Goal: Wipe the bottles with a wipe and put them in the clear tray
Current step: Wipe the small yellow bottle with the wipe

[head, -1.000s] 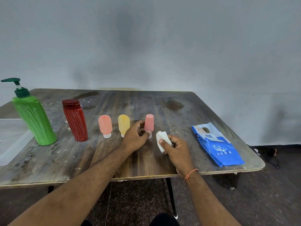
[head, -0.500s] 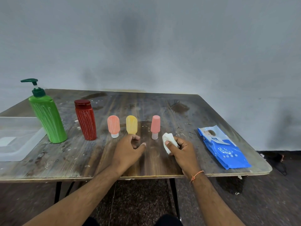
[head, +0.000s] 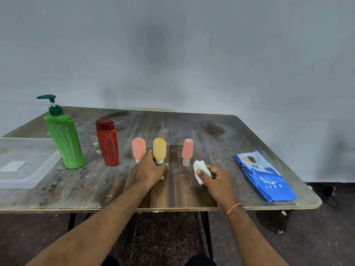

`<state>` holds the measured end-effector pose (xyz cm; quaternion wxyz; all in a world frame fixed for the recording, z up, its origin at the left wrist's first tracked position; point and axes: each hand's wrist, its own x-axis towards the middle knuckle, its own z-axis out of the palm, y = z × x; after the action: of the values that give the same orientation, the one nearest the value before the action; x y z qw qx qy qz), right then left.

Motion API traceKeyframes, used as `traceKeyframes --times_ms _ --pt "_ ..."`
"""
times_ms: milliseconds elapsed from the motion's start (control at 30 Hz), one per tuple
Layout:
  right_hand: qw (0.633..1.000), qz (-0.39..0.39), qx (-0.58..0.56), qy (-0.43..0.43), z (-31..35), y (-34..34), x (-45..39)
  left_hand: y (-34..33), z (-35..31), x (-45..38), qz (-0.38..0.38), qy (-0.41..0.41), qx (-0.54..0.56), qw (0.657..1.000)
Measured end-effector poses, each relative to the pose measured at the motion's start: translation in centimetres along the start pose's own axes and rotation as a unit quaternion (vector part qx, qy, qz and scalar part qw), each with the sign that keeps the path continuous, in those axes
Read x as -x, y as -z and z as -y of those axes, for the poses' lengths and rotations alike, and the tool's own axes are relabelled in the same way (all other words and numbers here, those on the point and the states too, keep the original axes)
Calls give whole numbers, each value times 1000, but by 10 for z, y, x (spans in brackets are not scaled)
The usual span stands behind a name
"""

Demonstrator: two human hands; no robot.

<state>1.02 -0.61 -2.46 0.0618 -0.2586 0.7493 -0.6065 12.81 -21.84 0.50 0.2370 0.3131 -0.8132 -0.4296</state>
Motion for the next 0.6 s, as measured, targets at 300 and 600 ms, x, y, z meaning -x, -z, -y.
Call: traceKeyframes --times_ms 300,600 --pt "996 25 76 29 1 -5 1 16 20 0 71 4 34 997" --pt "989 66 60 115 25 -57 2 38 29 15 80 -29 65 994"
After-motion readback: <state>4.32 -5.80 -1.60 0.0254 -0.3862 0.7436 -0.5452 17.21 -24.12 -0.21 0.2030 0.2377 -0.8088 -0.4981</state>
